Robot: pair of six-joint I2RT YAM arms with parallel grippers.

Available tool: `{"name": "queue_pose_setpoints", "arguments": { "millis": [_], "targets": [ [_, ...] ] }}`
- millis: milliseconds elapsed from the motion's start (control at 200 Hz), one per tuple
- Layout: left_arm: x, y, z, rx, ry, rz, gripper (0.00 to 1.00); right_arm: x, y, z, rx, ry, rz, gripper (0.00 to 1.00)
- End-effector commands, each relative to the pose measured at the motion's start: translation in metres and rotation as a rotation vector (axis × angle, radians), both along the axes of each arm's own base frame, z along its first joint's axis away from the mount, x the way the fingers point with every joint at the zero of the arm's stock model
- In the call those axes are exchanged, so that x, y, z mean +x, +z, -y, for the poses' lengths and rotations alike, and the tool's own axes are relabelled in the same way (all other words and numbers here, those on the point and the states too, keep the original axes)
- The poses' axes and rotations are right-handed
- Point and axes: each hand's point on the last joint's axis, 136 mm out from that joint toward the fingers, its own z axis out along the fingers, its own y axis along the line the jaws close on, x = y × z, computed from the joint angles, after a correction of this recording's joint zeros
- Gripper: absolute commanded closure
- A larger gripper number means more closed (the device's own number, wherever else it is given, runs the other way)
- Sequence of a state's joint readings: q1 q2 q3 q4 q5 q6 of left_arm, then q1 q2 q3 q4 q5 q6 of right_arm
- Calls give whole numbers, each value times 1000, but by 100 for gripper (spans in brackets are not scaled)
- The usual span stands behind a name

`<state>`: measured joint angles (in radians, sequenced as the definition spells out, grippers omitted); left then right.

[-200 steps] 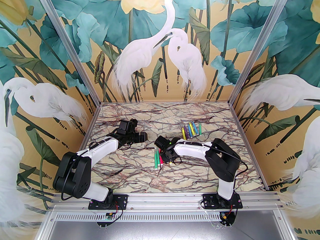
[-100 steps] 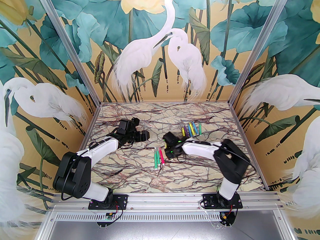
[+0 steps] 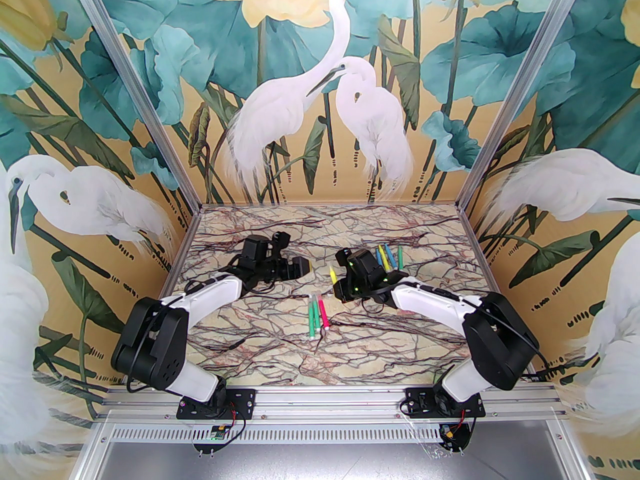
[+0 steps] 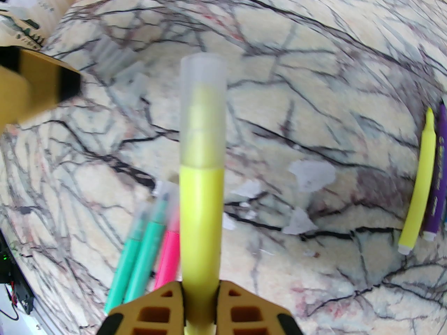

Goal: Open the pen caps

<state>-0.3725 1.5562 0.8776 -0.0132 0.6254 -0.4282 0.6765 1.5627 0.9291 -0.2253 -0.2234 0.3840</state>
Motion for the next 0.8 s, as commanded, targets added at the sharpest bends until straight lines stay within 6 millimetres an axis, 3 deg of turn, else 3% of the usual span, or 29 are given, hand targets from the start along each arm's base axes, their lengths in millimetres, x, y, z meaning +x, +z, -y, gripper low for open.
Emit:
{"name": "queue_pose_setpoints", "arguments": {
  "millis": [0, 330, 795],
  "targets": [
    [-1, 18, 25, -73, -83, 34, 23, -3, 16, -8, 52, 51, 41, 97],
    [-1, 22, 47, -126, -127, 35, 25, -6, 23, -11, 77, 74, 45, 97],
    [11, 20, 56, -149, -122, 10, 50, -9, 24, -15, 81, 103, 39, 98]
  ]
}}
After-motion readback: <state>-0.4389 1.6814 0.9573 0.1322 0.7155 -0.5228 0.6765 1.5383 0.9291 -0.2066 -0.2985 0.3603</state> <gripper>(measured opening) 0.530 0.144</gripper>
